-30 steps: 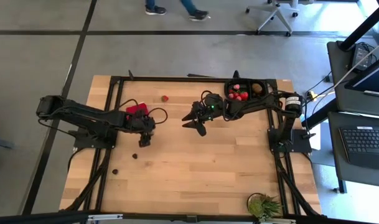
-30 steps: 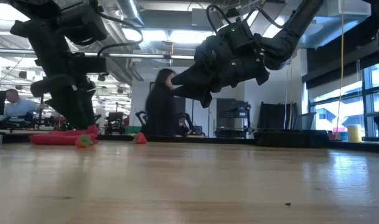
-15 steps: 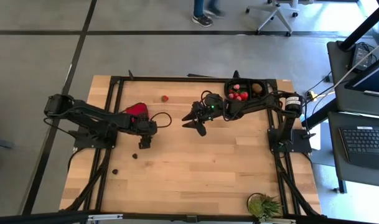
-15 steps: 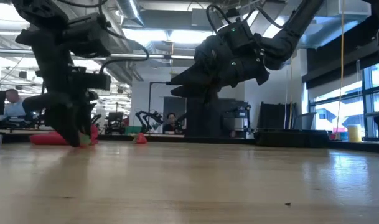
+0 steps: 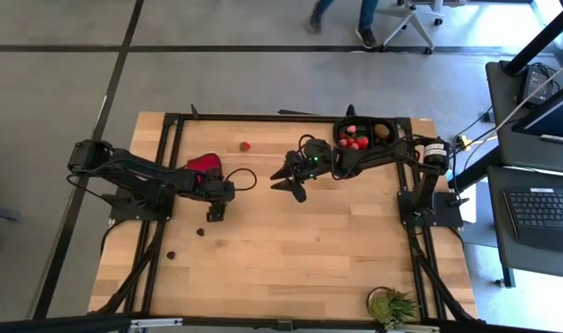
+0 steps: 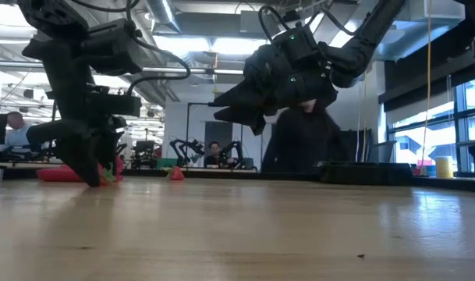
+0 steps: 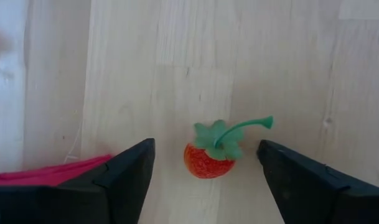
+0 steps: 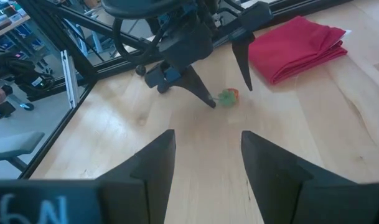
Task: Pick and placing Produce into tupperware
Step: Put the red strawberry into the black bin
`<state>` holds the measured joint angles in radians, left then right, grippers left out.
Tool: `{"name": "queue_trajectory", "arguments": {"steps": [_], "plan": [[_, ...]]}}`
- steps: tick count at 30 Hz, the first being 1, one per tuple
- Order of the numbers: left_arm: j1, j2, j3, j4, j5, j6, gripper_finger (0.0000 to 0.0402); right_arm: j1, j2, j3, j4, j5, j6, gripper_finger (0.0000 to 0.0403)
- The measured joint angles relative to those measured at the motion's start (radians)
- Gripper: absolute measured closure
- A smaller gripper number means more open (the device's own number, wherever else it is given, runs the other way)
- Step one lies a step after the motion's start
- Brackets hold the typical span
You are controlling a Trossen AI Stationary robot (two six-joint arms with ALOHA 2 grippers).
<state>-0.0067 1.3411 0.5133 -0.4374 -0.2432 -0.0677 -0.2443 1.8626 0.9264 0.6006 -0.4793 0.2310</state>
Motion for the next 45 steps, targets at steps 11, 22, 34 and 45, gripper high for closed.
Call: {"name": "queue_trajectory", "arguments": {"steps": [11, 22, 34, 45], "plan": [[0.059, 0.002, -0.002, 0.001, 0.12, -0.06, 0.0162, 0.0, 0.0, 0.0, 0.0, 0.0, 0.006, 0.0217], [0.086, 0.003, -0.002, 0.004, 0.16, -0.056, 0.0222, 0.0, 0.0, 0.0, 0.0, -0.001, 0.011, 0.0217], [0.086, 0.003, -0.002, 0.007, 0.154, -0.054, 0.0296, 0.0, 0.0, 0.001, -0.001, -0.002, 0.195, 0.0217], [0.084, -0.045, -0.009, 0.044, 0.138, -0.034, 0.0295, 0.015, 0.0, 0.001, 0.0, -0.004, 0.263, 0.0217]]}}
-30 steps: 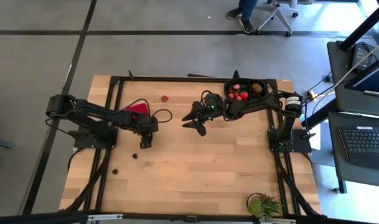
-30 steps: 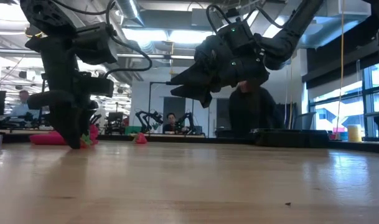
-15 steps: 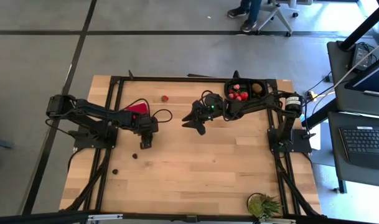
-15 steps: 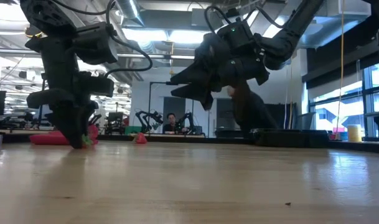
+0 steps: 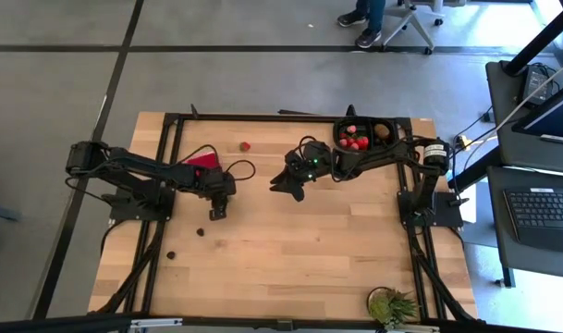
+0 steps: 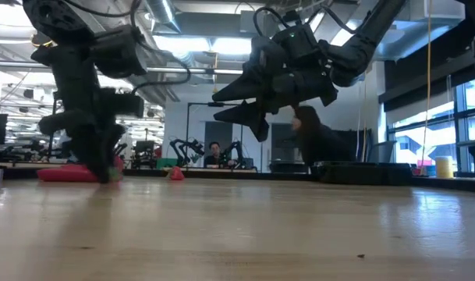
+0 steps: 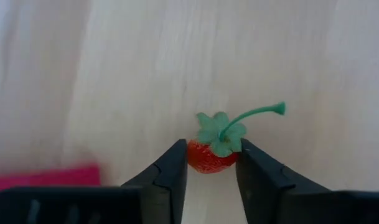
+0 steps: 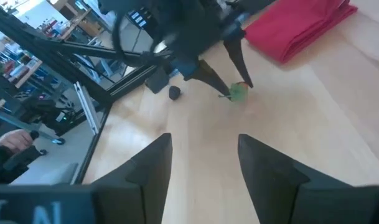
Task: Pick and placing Produce into tupperware
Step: Put the red strawberry into the black bin
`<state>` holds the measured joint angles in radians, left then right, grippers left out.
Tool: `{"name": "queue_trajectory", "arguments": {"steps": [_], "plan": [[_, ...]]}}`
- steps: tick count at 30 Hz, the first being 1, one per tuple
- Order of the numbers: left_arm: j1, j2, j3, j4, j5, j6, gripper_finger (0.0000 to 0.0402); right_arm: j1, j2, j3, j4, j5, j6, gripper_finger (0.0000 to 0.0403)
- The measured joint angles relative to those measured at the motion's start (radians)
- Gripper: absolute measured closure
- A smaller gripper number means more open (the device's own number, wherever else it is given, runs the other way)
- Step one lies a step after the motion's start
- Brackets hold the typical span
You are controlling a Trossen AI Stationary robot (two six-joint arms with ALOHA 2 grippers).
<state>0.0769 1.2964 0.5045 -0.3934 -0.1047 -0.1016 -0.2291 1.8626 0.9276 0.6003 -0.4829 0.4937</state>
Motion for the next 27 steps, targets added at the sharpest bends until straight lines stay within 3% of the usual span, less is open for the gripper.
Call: {"name": "queue_trajectory", "arguments": {"steps": [8, 12, 19, 23, 27], "plan": [[-0.003, -0.127, 0.002, 0.141, 0.01, 0.067, 0.0294, -0.003, 0.0, 0.0, 0.005, -0.015, 0.154, 0.0217], [-0.003, -0.169, 0.003, 0.26, -0.002, 0.113, 0.0289, -0.029, 0.0, 0.0, -0.028, -0.146, 0.134, 0.0217], [0.016, -0.185, 0.005, 0.532, -0.014, 0.157, 0.0298, -0.097, 0.0, 0.0, -0.249, -0.387, 0.201, 0.0217], [0.039, -0.185, 0.005, 0.626, -0.015, 0.151, 0.0292, -0.109, -0.036, -0.001, -0.326, -0.375, 0.116, 0.0217], [0.068, -0.185, 0.005, 0.681, -0.013, 0.138, 0.0291, -0.115, -0.152, -0.001, -0.383, -0.185, 0.017, 0.0217]]}}
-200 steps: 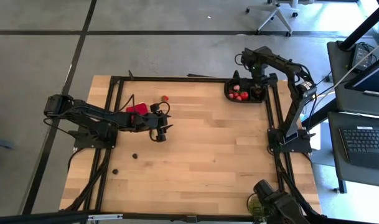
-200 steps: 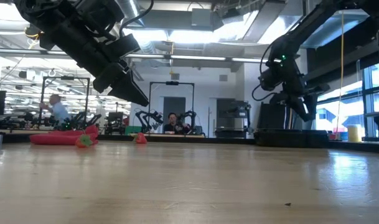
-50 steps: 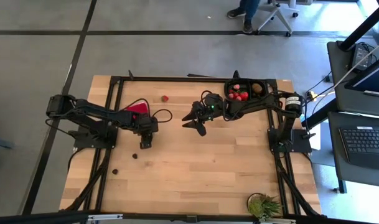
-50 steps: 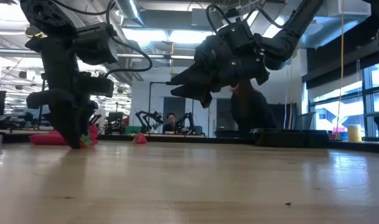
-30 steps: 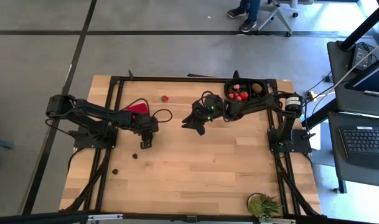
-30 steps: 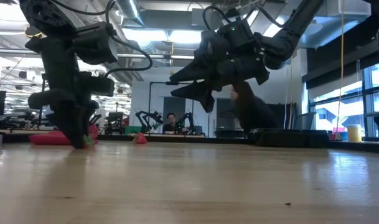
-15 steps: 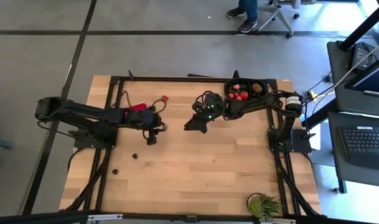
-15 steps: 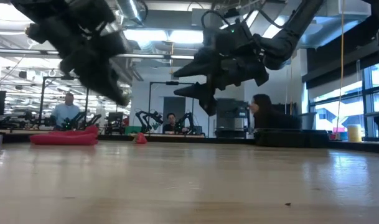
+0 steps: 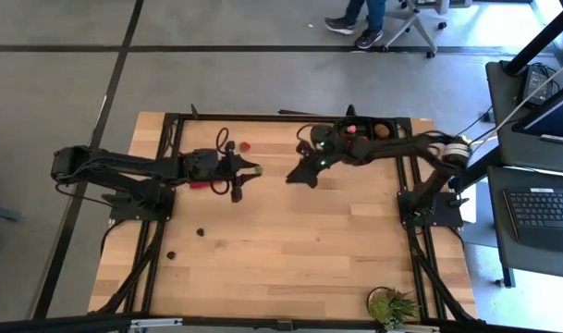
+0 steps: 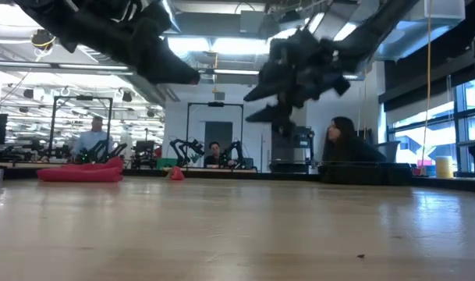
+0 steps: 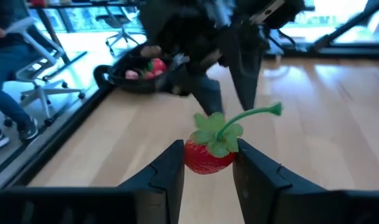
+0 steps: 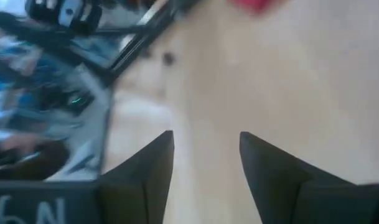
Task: Pick and placing Produce into tupperware
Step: Put the red strawberry into the black bin
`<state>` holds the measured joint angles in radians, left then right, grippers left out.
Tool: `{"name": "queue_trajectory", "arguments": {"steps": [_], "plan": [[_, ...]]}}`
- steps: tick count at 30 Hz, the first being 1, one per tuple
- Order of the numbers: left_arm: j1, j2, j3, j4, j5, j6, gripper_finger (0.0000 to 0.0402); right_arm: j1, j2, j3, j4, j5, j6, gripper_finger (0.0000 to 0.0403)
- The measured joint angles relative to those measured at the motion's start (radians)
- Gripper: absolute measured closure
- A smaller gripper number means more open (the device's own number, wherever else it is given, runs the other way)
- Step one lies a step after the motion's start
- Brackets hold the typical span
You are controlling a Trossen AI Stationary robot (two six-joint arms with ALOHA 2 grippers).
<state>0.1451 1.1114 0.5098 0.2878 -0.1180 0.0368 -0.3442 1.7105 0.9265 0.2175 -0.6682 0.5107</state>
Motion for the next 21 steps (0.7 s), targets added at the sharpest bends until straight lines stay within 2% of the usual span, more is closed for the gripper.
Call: {"name": "queue_trajectory", "arguments": {"steps": [5, 8, 10, 13, 18, 21], "plan": [[0.063, 0.0, 0.0, 0.067, 0.007, -0.037, 0.0298, 0.024, -0.204, 0.001, -0.252, 0.314, -0.101, 0.0217], [0.108, 0.01, 0.019, 0.093, 0.029, -0.053, 0.0295, 0.055, -0.316, 0.001, -0.408, 0.525, -0.114, 0.0217], [0.138, 0.036, 0.057, 0.092, 0.059, -0.054, 0.029, 0.075, -0.377, 0.001, -0.476, 0.616, -0.102, 0.0217], [0.171, 0.116, 0.147, 0.09, 0.136, -0.053, 0.0292, 0.101, -0.446, 0.001, -0.541, 0.679, -0.077, 0.0217], [0.21, 0.312, 0.35, 0.077, 0.254, -0.046, 0.0297, 0.136, -0.527, 0.001, -0.585, 0.695, -0.042, 0.0217], [0.226, 0.443, 0.491, 0.05, 0.295, -0.046, 0.029, 0.151, -0.552, 0.001, -0.625, 0.745, -0.014, 0.0217]]}}
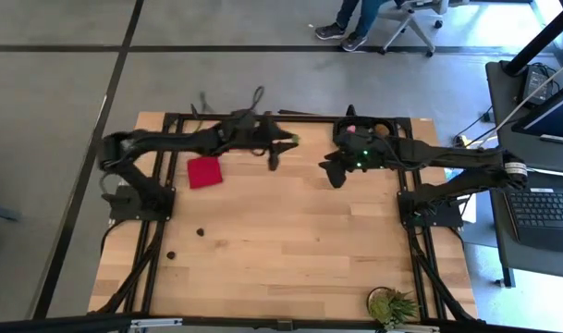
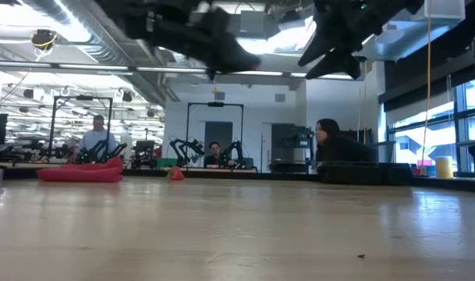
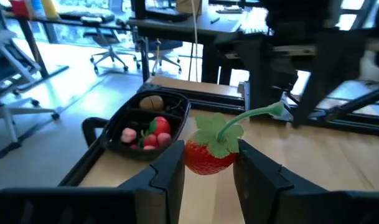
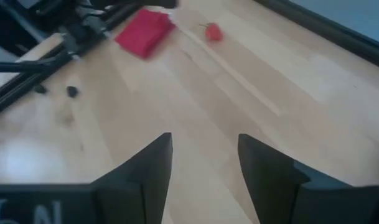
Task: Pick and placing Produce into tupperware
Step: Put the red strawberry into the black bin
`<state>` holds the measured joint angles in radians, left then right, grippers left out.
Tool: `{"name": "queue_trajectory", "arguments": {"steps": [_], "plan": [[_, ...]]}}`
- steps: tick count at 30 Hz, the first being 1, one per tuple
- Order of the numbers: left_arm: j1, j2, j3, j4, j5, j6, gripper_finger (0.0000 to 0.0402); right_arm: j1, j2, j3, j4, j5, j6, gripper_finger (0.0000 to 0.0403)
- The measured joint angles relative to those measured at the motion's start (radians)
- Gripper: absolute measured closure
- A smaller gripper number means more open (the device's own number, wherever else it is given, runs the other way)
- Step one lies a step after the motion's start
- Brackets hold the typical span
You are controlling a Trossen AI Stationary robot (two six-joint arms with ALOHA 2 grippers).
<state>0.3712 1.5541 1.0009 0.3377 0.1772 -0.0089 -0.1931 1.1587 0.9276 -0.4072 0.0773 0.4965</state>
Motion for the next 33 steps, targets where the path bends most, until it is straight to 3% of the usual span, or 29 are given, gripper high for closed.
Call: {"name": "queue_trajectory", "arguments": {"steps": [8, 16, 22, 28, 33], "plan": [[0.023, 0.349, 0.358, -0.009, 0.035, -0.014, 0.0297, 0.002, -0.065, -0.001, -0.115, 0.077, 0.04, 0.0217], [0.028, 0.648, 0.7, -0.009, 0.104, -0.099, 0.029, -0.008, -0.272, -0.001, -0.108, 0.242, -0.03, 0.0217], [0.018, 0.847, 0.945, -0.015, 0.106, -0.155, 0.0297, 0.005, -0.313, -0.001, -0.148, 0.243, -0.035, 0.0217], [0.027, 0.983, 1.095, -0.036, 0.086, -0.243, 0.0291, 0.029, -0.302, -0.001, -0.227, 0.242, -0.021, 0.0217], [0.054, 1.045, 1.145, -0.101, 0.043, -0.31, 0.0297, 0.052, -0.3, -0.001, -0.23, 0.243, -0.006, 0.0217]]}}
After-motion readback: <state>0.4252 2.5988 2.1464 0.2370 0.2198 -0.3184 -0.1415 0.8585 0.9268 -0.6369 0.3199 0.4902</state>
